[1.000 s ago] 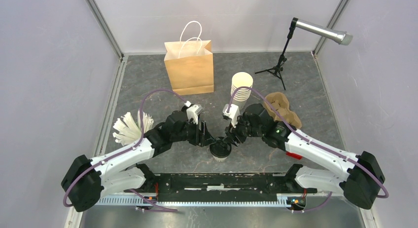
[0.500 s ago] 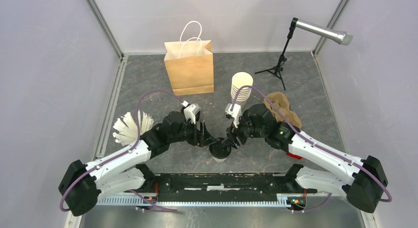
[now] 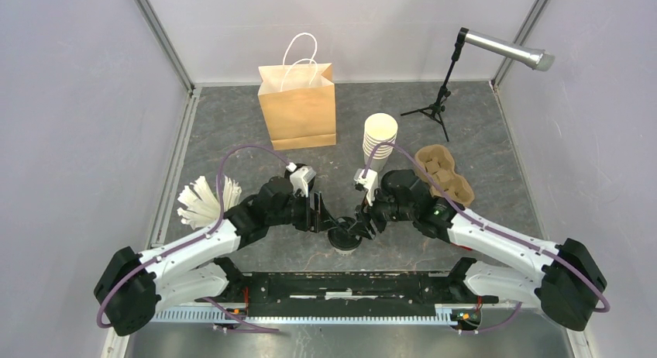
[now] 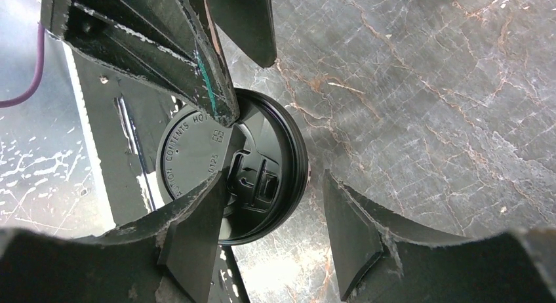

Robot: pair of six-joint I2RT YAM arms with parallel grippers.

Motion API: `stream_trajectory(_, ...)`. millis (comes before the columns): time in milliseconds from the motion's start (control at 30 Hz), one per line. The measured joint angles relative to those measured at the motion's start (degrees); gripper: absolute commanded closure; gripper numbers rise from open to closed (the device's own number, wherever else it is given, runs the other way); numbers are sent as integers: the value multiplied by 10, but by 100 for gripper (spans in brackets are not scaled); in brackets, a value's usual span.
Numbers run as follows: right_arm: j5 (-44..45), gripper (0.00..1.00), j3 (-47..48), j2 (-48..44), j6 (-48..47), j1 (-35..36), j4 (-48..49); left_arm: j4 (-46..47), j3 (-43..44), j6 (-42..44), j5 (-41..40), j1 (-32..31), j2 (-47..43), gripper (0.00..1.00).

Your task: Pack the takeout coffee

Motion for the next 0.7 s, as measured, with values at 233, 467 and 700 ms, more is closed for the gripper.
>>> stream_trajectory(233, -2, 38, -22, -5, 8, 0, 38, -16, -3, -26, 4, 0, -4, 23)
stream_trajectory(467, -2, 39, -32, -11, 11, 0, 51, -23, -5, -45, 4, 0, -31, 27)
stream_trajectory(700, -2, 41, -35, -12, 15, 0, 56, 49, -53, -73, 19, 0, -24, 31)
